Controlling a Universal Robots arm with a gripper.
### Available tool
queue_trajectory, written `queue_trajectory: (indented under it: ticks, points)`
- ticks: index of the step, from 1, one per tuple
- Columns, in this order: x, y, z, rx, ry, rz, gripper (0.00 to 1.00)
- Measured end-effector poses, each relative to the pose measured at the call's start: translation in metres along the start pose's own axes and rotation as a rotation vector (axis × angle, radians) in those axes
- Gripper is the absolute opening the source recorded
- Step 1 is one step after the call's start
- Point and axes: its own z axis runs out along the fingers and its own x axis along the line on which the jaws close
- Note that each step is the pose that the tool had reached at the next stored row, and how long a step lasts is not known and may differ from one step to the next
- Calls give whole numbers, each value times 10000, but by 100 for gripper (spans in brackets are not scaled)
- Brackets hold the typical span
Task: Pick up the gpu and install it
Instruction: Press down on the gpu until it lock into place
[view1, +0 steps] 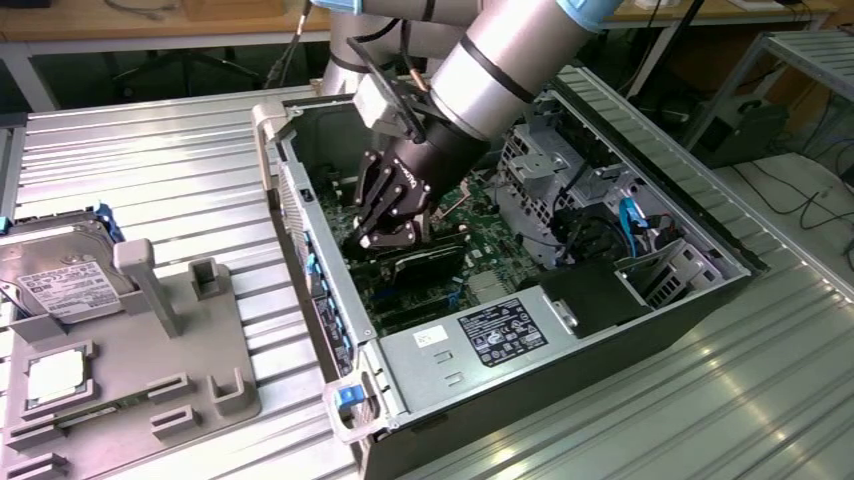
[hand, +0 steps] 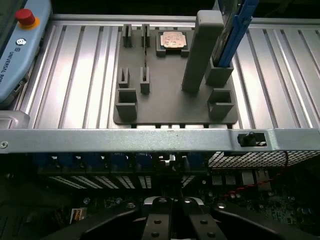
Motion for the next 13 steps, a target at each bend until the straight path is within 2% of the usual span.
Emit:
queue_trajectory:
  ticks: [1, 9, 13]
  points:
    - [0, 0, 1, -50, 2, 4, 10]
    - [0, -12, 24, -187, 30, 20, 10]
    - [-16, -34, 56, -227, 55, 30, 10]
